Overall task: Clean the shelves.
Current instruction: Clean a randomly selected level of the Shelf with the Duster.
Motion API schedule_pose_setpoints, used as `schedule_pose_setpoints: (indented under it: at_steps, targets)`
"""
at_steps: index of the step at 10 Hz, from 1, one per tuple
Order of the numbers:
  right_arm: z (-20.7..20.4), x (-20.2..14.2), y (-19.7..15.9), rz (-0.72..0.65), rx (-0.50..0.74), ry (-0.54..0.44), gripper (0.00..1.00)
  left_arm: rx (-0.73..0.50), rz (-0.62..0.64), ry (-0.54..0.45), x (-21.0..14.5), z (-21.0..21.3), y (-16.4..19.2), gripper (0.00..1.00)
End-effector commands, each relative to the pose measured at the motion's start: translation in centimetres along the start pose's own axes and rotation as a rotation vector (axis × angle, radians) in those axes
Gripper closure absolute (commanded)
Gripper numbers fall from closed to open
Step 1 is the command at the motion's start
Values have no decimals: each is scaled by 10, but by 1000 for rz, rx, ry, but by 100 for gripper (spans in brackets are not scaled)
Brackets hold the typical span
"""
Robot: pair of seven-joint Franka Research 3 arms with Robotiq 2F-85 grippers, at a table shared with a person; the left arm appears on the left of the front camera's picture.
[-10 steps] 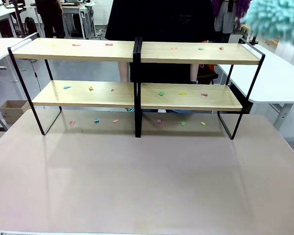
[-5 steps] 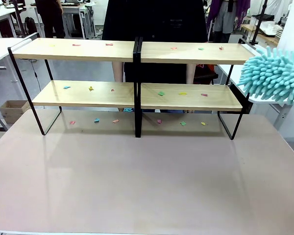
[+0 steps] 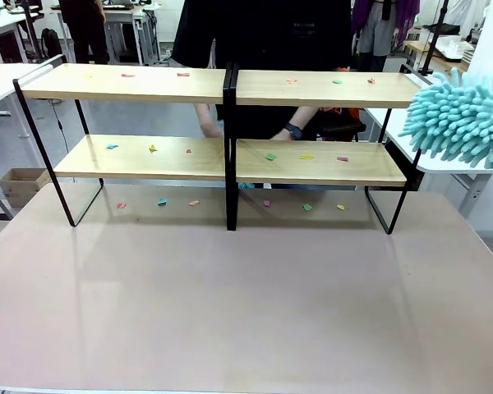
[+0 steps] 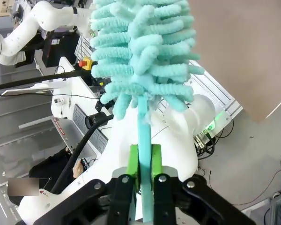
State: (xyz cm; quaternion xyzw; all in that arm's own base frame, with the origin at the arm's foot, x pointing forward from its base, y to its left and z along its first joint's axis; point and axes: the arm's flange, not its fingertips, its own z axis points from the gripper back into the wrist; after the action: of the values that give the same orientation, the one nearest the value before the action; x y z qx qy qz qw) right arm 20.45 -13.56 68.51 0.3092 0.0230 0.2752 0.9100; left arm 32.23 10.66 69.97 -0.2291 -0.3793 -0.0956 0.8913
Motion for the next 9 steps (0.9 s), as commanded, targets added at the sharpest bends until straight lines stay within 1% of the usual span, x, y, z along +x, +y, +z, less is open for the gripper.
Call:
schedule_pose_setpoints:
  at_steps: [1, 7, 8, 9]
  targets:
    - [9, -4, 9, -6, 22, -14, 100, -2, 0, 1, -1, 0, 0, 0]
    - [9, -4, 9, -6, 22, -14, 100, -2, 0, 1, -1, 0, 0, 0]
    - [0, 0, 0, 0, 1, 0, 88, -2, 0, 1, -1, 0, 0, 0]
    - [8, 21, 25, 30, -52, -36, 88, -2, 0, 1, -1, 0, 0, 0]
